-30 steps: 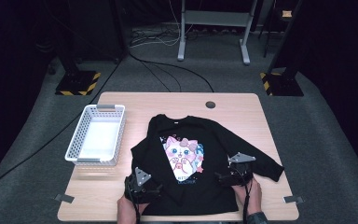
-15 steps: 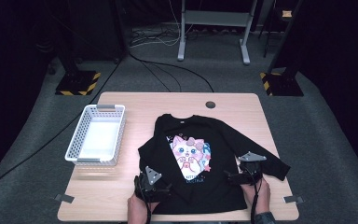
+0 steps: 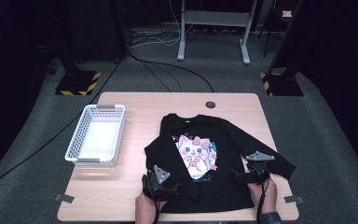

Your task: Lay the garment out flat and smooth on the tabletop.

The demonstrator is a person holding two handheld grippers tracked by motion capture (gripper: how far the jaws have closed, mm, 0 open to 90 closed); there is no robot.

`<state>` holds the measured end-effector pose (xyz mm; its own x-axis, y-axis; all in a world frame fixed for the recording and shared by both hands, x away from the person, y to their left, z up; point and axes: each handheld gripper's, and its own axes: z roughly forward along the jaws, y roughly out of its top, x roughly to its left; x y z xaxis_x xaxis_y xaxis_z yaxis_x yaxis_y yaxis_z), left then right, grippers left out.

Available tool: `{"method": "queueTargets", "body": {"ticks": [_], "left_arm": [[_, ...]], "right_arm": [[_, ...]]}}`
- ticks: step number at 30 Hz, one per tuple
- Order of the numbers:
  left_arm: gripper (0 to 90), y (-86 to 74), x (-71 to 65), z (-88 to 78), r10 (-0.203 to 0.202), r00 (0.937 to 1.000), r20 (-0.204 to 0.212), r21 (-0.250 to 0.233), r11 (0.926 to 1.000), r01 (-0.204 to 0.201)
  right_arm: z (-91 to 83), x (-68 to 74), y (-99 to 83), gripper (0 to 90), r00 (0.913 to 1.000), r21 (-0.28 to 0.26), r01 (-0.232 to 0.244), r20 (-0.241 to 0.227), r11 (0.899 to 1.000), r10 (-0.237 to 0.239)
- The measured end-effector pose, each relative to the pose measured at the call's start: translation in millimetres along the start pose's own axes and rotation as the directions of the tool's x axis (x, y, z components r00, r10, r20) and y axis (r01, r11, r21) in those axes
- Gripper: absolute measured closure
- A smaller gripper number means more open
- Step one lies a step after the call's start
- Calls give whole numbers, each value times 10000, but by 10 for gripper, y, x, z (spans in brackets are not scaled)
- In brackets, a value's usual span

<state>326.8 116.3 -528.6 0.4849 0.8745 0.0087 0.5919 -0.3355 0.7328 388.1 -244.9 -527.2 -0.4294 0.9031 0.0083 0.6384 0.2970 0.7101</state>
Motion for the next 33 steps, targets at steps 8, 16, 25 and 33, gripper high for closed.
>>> {"method": "queueTargets", "body": {"ticks": [8,16,25,33], "left_arm": [[103,68,-124,71,94,9999,126,-14,10000,-94],[103,132,-253,134,221,9996,177,-7,9998,-220],[73,122,-271,83,581,9981,179,69,9983,-582],[138,373,-447,-172,1869,9763,1093,-697,9812,-1801]], "right_arm": [[-73,-186,-68,0,9994,-12,-258,243,9997,258],[-130,-305,-124,0,9968,-69,-578,550,9983,581],[-139,-303,-140,8,9966,-168,-598,555,9981,607],[-144,-300,-145,17,9967,-213,-601,533,9980,612]]}}
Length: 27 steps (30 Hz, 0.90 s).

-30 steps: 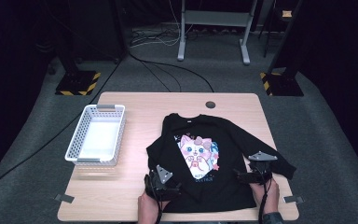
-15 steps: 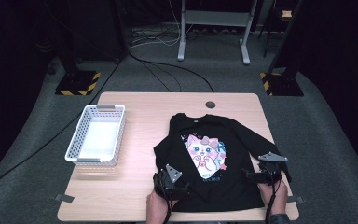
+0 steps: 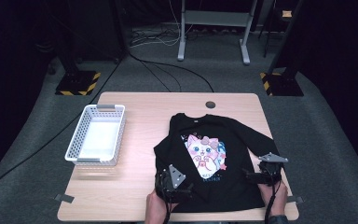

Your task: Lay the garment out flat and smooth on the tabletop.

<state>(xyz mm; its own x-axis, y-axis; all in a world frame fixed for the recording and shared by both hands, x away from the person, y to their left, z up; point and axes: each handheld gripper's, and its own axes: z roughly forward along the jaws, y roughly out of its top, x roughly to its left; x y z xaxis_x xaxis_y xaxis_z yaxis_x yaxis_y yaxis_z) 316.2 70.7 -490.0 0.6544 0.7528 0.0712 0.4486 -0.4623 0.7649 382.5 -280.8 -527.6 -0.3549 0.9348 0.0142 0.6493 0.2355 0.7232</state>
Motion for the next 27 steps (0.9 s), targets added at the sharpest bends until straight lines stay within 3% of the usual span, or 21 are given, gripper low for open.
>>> {"method": "queueTargets", "body": {"ticks": [2,3,6,8,9,12,16,19,22,25,27], "left_arm": [[185,79,-72,76,533,9984,189,301,9981,-538],[225,124,-125,138,919,9948,440,521,9942,-942],[271,194,-231,292,1560,9835,911,1255,9780,-1667],[348,194,-267,370,1706,9813,893,1636,9693,-1834],[418,186,-258,378,1659,9794,1154,1583,9703,-1830],[603,147,-233,346,1524,9776,1451,1333,9761,-1719],[817,79,-188,287,1518,9792,1346,1128,9794,-1673],[866,31,-130,242,1263,9829,1341,907,9861,-1391],[870,-25,-59,158,912,9901,1070,677,9928,-988],[870,-141,63,52,321,9973,659,472,9983,-353],[869,-245,172,-29,-233,9988,436,285,9994,220]], "right_arm": [[0,0,0,17,10000,-1,-11,0,10000,11],[0,0,0,17,10000,-2,-11,0,10000,11],[-1,0,-1,18,10000,-6,-14,0,10000,14],[-1,0,-1,18,10000,-8,-13,0,10000,13],[-1,0,-1,19,10000,-7,-14,-1,10000,14],[-1,-1,-1,19,10000,-9,-11,-5,10000,11],[-1,0,-1,19,10000,-8,-17,-2,10000,17],[-1,0,-1,20,10000,-14,-22,1,10000,22],[-1,-1,-1,20,10000,-16,-20,2,10000,20],[-1,-1,-1,20,10000,-16,-22,3,10000,22],[-1,-1,-1,20,10000,-13,-22,3,10000,22]]}}
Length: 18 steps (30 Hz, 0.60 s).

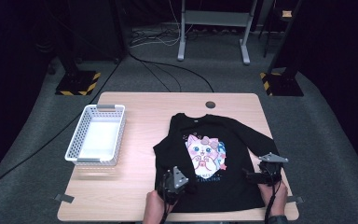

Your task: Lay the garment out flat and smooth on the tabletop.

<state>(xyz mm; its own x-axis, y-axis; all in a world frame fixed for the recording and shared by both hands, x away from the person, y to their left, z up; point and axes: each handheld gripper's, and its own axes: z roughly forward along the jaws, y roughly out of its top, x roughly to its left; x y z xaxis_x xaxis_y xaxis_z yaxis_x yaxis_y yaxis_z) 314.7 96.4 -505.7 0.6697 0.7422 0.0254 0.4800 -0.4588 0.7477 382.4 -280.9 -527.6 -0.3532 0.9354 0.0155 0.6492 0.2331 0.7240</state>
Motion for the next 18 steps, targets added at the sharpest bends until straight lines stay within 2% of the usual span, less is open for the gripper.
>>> {"method": "queueTargets", "body": {"ticks": [2,5,6,8,10,12,14,15,18], "left_arm": [[869,-114,115,-91,-606,9980,-181,-212,9980,602],[870,-265,262,-216,-1344,9900,-431,-477,9901,1323],[870,-330,324,-271,-1661,9847,-526,-570,9850,1631],[895,-427,418,-364,-1975,9757,-951,-624,9794,1922],[893,-532,528,-455,-2386,9648,-1109,-650,9704,2325],[850,-621,613,-536,-2662,9543,-1361,-614,9636,2600],[799,-662,645,-627,-2836,9471,-1503,-717,9586,2756],[743,-654,630,-666,-2871,9437,-1641,-789,9575,2775],[644,-536,503,-759,-2469,9510,-1861,-1016,9676,2313]], "right_arm": [[0,0,0,20,10000,-3,0,2,10000,0],[0,1,0,21,10000,-3,-10,9,10000,10],[0,1,0,21,10000,-4,-12,11,10000,12],[0,1,0,21,10000,-3,-22,20,10000,22],[0,1,0,21,10000,-5,-26,29,10000,26],[0,1,0,21,10000,-7,-19,35,10000,19],[0,1,0,21,10000,-8,-29,43,10000,29],[0,2,0,21,10000,-5,-40,51,10000,40],[0,3,0,21,10000,-5,-56,66,10000,56]]}}
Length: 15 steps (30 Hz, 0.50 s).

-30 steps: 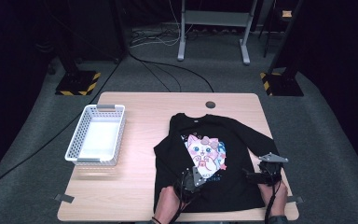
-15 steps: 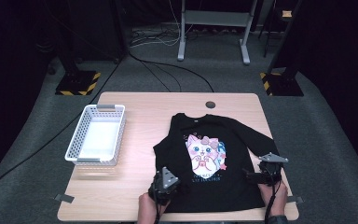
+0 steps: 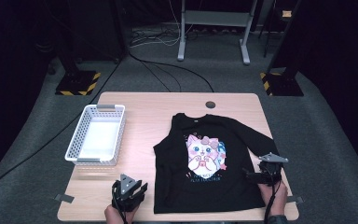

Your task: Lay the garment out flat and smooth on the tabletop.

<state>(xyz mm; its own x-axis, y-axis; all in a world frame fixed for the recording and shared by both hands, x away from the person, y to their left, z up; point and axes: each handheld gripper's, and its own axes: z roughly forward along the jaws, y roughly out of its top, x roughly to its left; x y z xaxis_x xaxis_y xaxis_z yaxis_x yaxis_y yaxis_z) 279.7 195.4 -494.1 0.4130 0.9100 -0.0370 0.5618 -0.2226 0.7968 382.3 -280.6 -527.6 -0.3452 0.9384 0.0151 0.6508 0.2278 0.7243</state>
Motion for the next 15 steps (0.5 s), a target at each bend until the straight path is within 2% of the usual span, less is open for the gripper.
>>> {"method": "queueTargets", "body": {"ticks": [2,3,5,7,10,12,13,15], "left_arm": [[610,98,-142,-44,446,9989,105,-213,9988,-444],[582,150,-228,-49,711,9975,19,-298,9970,-710],[539,242,-396,-17,1271,9918,158,-304,9915,-1266],[515,301,-542,56,1698,9848,359,-167,9854,-1693],[495,355,-801,214,2474,9669,633,122,9685,-2486],[489,357,-930,318,3129,9476,636,601,9466,-3166],[487,345,-1016,398,3615,9309,516,1093,9245,-3651],[482,311,-1078,496,4073,9128,295,1547,9003,-4068]], "right_arm": [[0,-1,0,21,10000,-4,7,7,10000,-7],[0,0,0,21,10000,0,-6,9,10000,6],[0,-1,0,21,10000,0,-5,8,10000,5],[1,-3,1,21,10000,-3,3,-2,10000,-3],[1,-3,1,21,10000,-3,3,-4,10000,-3],[1,-3,1,21,10000,-3,3,-4,10000,-3],[1,-4,1,21,10000,-2,3,-4,10000,-3],[1,-4,1,21,10000,-3,2,-5,10000,-2]]}}
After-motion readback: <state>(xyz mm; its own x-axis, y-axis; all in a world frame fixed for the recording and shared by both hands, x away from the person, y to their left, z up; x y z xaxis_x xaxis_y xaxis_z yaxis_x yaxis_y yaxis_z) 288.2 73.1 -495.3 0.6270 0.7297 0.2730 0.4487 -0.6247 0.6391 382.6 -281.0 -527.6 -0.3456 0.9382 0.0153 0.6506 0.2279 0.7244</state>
